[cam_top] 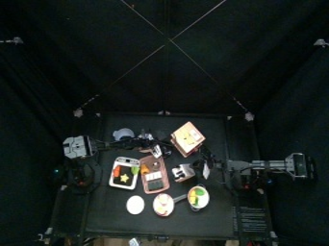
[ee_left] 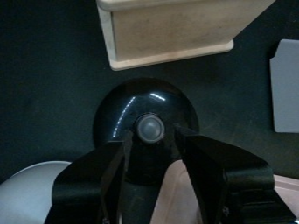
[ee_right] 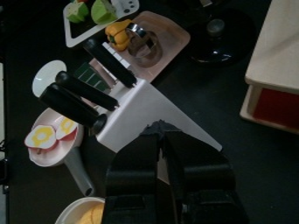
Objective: Grab pot lid
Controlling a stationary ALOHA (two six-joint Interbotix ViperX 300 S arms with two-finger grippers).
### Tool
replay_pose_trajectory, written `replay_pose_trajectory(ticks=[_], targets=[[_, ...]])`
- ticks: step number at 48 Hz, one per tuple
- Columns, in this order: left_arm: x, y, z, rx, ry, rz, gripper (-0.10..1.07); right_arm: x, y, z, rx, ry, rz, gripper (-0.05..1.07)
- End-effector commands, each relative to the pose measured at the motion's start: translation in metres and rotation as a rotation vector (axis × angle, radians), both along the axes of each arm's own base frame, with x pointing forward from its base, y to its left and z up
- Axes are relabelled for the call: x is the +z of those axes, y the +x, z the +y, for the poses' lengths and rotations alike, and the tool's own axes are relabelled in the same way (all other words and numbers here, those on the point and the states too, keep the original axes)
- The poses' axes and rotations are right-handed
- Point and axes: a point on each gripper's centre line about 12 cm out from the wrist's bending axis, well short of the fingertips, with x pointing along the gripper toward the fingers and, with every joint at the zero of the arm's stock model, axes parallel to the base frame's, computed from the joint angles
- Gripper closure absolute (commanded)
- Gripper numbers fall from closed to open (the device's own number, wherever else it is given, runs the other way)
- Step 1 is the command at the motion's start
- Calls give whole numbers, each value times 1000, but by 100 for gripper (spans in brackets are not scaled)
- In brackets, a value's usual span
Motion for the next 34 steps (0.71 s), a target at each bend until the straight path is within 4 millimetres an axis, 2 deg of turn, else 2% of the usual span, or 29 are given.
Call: replay_pose_trajectory(ticks=[1,34], targets=[[9,3,3,2,13,-23,16,5,2,0,4,-5,-19,61],[1,13,5,-3,11,-19,11,4,2,-1,-2,-4,-16,61]])
